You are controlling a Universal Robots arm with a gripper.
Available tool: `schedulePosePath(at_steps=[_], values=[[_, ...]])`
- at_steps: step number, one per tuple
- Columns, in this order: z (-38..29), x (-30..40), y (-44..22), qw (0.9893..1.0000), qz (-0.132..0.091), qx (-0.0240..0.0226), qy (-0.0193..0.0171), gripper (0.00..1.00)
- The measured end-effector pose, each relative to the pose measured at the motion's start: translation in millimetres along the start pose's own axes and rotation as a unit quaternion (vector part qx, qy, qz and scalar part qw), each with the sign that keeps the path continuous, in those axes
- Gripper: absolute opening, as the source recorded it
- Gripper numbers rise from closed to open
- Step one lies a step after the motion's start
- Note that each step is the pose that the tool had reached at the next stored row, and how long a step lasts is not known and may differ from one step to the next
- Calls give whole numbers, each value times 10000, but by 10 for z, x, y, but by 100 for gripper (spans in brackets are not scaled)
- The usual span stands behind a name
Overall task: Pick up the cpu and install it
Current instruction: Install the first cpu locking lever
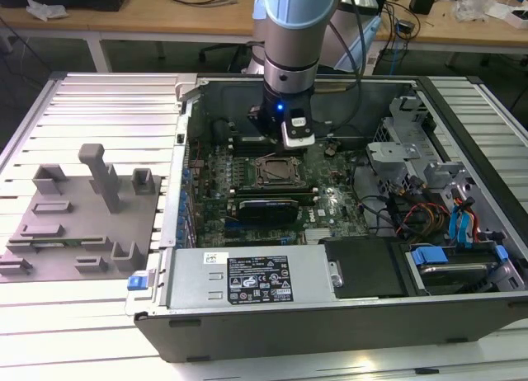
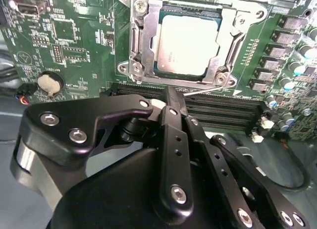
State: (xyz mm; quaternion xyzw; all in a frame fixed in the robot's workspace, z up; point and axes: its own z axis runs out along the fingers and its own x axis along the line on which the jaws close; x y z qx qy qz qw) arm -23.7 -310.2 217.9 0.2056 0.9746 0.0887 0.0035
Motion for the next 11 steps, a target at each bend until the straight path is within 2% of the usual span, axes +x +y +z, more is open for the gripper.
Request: schedulePosePath(at_steps=[5,11], values=[[5,11,25,9999,155,8,-32,11],[10,46,43,9998,215,21,-53,11]])
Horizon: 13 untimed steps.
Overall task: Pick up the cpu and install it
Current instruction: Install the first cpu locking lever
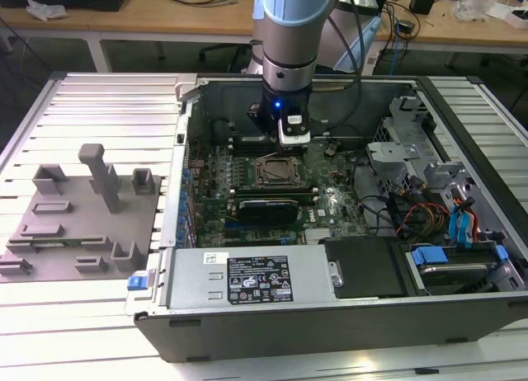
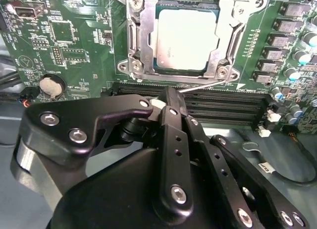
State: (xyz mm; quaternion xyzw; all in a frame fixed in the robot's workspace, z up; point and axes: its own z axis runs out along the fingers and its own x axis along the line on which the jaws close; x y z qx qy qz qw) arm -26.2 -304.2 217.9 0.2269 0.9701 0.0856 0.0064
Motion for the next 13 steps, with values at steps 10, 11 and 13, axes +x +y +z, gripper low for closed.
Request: schedulePosePath(at_steps=[10,11,13], values=[[27,90,-22,9998,70,124,-102,11],[35,91,-20,9998,87,142,-116,11],[45,98,-7,9997,135,146,-126,11]])
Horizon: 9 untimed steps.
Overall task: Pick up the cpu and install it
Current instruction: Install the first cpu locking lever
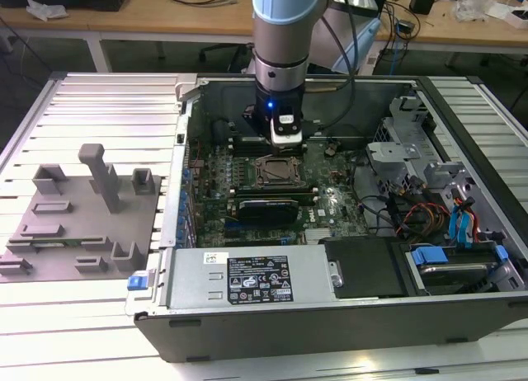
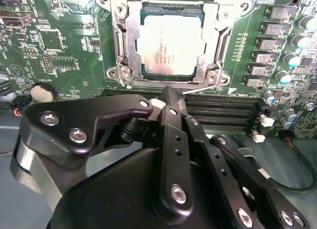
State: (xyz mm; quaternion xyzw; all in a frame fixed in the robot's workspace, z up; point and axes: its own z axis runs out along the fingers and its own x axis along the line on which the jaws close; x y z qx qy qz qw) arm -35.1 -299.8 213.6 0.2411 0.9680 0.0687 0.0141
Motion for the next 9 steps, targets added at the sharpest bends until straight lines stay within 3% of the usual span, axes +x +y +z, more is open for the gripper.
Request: schedulePosePath(at_steps=[9], values=[[18,31,64,10000,25,1,-4,11]])
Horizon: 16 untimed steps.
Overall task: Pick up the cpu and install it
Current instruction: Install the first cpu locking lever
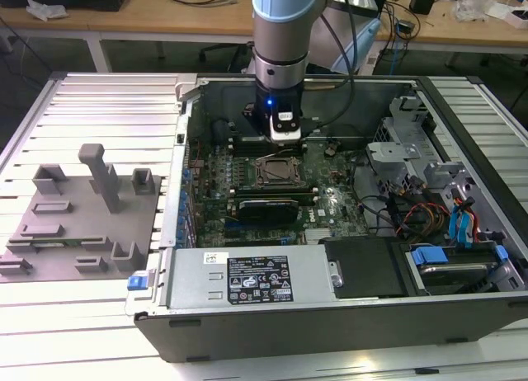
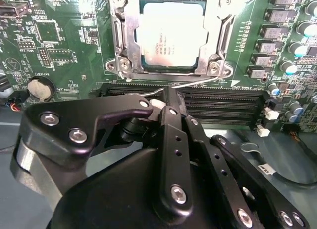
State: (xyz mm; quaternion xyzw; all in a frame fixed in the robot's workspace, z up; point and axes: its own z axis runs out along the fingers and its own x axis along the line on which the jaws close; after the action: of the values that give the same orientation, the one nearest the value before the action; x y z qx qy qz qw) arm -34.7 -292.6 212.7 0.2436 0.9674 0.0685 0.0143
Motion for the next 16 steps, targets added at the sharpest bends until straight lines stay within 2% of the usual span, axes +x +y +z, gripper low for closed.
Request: schedulePosePath(at_steps=[9,16], values=[[61,-59,26,10000,37,15,-14,11],[109,-66,21,9998,155,68,-58,11]])
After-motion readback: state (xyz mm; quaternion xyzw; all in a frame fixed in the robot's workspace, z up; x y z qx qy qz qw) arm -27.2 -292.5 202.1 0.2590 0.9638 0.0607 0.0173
